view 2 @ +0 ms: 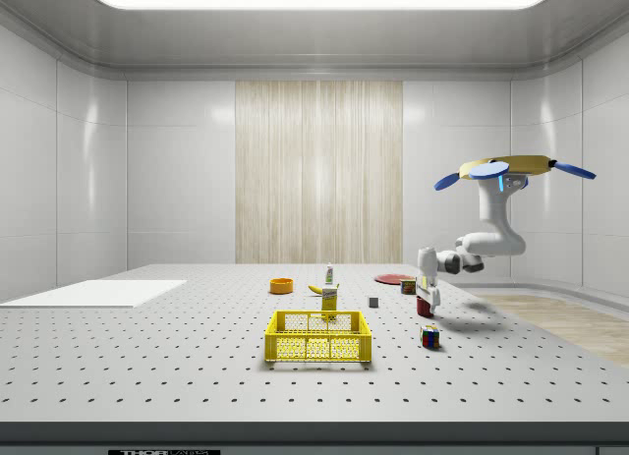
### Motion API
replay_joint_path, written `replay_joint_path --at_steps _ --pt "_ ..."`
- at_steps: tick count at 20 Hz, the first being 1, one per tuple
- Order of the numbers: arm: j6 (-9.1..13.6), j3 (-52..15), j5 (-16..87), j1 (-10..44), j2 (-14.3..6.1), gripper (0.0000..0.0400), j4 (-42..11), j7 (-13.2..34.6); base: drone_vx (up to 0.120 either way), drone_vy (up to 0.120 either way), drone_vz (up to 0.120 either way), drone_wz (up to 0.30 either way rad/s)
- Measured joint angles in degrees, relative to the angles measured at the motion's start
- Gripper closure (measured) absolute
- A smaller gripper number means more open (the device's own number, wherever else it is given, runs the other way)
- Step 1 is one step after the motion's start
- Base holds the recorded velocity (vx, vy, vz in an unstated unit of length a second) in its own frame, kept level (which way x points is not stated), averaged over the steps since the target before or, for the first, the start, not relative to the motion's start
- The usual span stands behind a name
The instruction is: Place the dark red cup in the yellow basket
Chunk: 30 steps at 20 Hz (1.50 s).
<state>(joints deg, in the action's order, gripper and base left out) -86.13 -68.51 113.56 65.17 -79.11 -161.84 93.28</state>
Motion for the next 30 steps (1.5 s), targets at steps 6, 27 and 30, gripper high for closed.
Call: replay_joint_path --at_steps 6,27,30 --pt "-0.3 -0.6 -0.7 0.4 -0.4 0.0 0.2 0.2 0.0 0.0 0.0 0.0" --pt "-1.0 -3.2 -3.6 1.1 -2.1 0.0295 -0.2 1.0 0.0 0.0 0.0 0.0" --pt "-0.4 -5.2 -5.6 1.1 -2.3 0.0298 -0.7 1.2 0.0 0.04 0.107 0.0"
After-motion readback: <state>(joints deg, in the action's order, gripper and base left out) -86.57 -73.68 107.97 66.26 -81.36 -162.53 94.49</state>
